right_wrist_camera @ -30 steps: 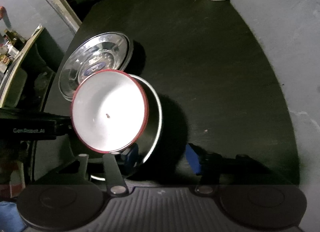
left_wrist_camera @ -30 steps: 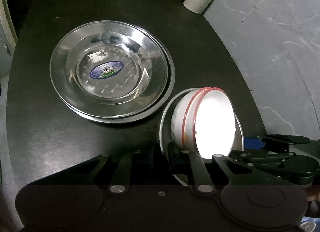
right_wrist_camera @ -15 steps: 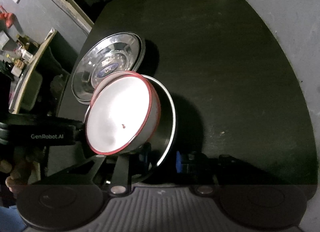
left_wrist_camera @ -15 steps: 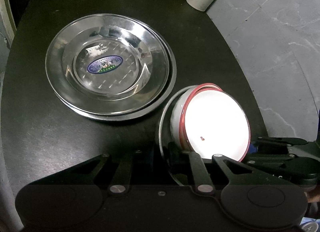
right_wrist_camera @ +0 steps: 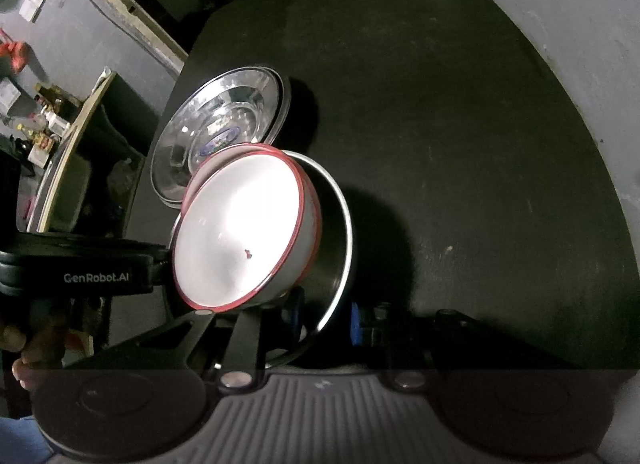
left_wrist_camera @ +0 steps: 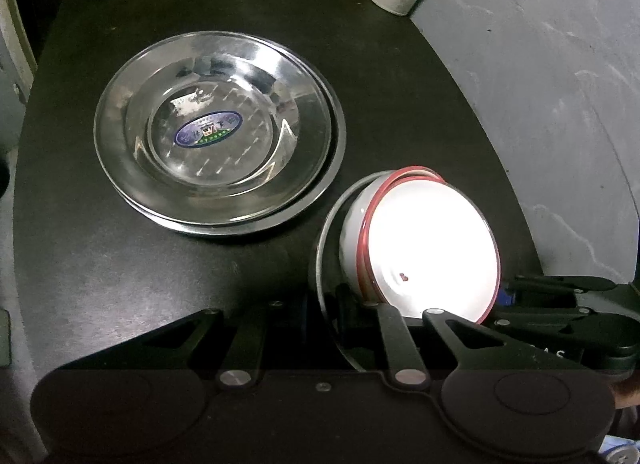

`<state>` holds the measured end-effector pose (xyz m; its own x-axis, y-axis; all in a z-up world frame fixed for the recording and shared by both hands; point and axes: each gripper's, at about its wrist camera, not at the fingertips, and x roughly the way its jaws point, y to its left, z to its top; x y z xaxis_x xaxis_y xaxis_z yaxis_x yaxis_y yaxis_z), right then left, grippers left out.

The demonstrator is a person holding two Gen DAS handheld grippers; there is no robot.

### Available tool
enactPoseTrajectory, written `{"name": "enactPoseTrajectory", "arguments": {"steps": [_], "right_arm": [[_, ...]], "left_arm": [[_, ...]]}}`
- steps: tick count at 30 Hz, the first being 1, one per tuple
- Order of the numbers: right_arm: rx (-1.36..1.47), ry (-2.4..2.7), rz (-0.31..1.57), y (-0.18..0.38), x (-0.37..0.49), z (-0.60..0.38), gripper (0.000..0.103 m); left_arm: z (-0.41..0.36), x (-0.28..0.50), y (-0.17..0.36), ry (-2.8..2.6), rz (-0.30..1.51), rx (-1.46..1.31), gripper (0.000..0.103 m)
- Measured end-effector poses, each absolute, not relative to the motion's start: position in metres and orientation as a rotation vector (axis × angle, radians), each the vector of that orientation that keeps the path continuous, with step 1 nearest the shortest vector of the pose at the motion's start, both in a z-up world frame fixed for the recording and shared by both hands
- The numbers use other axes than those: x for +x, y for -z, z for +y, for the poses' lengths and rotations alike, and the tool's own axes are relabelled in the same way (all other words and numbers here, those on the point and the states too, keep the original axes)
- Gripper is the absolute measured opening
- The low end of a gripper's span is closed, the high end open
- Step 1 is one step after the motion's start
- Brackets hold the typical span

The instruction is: Organize plates and bowls

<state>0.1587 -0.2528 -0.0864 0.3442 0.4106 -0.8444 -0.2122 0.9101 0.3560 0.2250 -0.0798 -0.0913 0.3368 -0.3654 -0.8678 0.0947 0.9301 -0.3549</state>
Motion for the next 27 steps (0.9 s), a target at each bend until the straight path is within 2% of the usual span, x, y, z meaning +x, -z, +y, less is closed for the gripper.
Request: {"name": "enactPoseTrajectory", "arguments": {"steps": [10,27], "right_arm": [[0.262,-0.337,1.109,0.076,0.148,-0.257,0.025],[0.314,-0.242,1.038,0.056,0.171,-0.219,0.025]], "left_arm": [[-0.086,0.235,0.076,0.379,1.179,-0.192,0.014],[-0.046,0.27,0.047,0.48,1.13,-0.137,0.013]]}}
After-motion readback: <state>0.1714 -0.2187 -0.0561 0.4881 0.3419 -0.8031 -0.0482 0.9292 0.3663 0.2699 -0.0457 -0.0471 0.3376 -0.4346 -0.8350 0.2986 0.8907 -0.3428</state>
